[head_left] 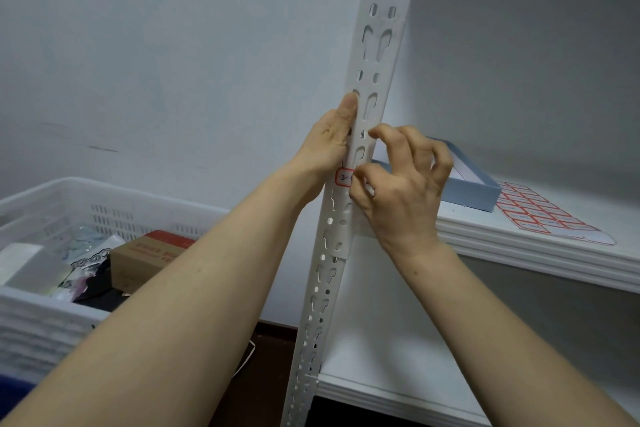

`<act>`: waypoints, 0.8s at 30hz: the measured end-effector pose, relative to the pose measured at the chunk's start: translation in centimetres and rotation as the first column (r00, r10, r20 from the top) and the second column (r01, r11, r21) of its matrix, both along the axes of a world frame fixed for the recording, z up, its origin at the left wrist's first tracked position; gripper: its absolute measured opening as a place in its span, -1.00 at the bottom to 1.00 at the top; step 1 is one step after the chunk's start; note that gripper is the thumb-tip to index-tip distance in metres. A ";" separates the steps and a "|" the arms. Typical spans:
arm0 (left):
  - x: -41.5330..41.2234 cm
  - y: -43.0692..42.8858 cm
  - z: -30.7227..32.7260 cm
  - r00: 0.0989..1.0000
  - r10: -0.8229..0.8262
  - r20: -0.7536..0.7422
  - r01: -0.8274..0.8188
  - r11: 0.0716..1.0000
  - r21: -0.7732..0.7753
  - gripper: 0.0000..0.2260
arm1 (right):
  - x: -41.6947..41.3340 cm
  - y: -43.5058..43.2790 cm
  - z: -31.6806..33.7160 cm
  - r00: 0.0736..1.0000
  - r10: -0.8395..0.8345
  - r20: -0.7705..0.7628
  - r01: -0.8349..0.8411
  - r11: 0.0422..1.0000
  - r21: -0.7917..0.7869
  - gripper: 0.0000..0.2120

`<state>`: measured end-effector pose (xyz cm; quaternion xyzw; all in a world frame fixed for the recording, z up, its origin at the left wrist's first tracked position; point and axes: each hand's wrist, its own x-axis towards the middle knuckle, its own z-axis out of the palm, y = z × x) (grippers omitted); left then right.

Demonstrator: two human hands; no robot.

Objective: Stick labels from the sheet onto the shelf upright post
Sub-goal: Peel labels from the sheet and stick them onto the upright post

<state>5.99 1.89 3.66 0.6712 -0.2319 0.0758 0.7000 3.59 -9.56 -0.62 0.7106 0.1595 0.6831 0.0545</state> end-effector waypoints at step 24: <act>0.3 -0.3 -0.1 1.000 0.004 0.022 -0.003 0.999 -0.036 -0.57 | -0.5 -1.1 -2.0 0.945 0.218 -0.246 -0.152 0.953 0.262 -0.79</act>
